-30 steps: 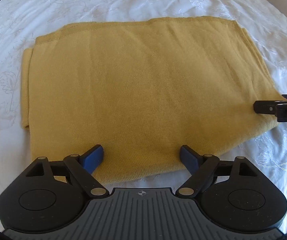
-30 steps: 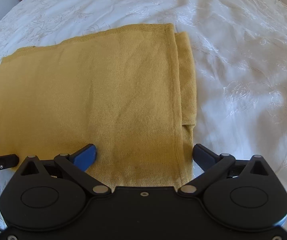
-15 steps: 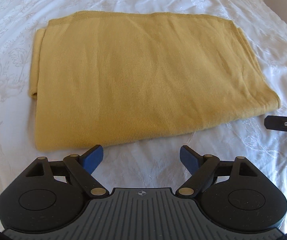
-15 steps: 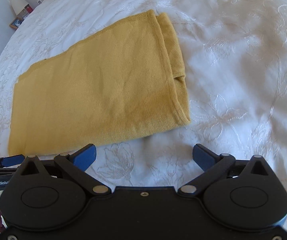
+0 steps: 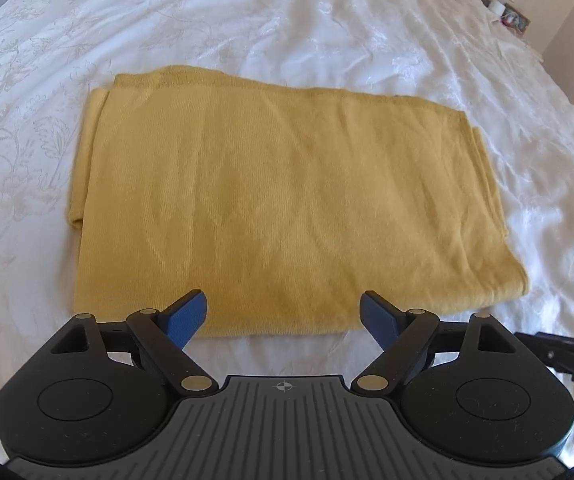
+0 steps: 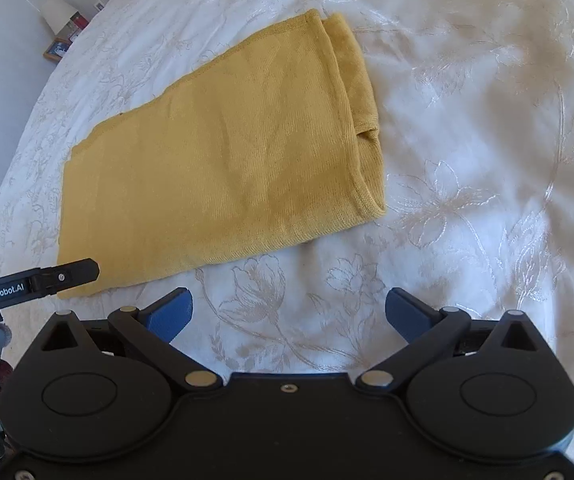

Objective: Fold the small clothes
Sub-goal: 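Press and straighten the folded sweater with both grippers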

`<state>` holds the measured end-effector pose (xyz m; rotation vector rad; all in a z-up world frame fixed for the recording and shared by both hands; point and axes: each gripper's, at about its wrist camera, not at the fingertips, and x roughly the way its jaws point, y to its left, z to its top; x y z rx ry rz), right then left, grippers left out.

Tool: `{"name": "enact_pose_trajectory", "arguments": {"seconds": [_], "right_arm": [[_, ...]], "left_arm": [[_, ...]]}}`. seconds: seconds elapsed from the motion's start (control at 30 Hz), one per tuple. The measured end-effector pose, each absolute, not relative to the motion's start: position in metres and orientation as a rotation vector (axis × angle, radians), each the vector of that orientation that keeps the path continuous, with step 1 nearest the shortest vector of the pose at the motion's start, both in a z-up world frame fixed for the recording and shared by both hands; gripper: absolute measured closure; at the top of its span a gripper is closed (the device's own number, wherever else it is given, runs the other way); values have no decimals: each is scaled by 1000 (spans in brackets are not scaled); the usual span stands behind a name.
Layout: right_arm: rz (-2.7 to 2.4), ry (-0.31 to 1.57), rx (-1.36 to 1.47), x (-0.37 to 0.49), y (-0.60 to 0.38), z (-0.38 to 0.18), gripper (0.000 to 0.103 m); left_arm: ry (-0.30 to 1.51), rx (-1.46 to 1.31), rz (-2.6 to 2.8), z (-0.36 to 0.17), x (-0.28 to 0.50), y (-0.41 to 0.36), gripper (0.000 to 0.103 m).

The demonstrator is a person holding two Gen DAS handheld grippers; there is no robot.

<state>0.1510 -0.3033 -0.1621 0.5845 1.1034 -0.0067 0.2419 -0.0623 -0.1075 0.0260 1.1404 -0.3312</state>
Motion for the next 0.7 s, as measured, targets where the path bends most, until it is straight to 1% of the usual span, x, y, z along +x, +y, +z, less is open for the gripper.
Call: {"name": "enact_pose_trajectory", "arguments": {"seconds": [0.3,0.7], "right_arm": [[29,1029,629,165,-330,-152,1],[63,1020,612,201,-349,-156,1]], "left_arm": [[1083,36,-308,-101,293,-95,19],[1120,69,-234,-128,346,-110,19]]}}
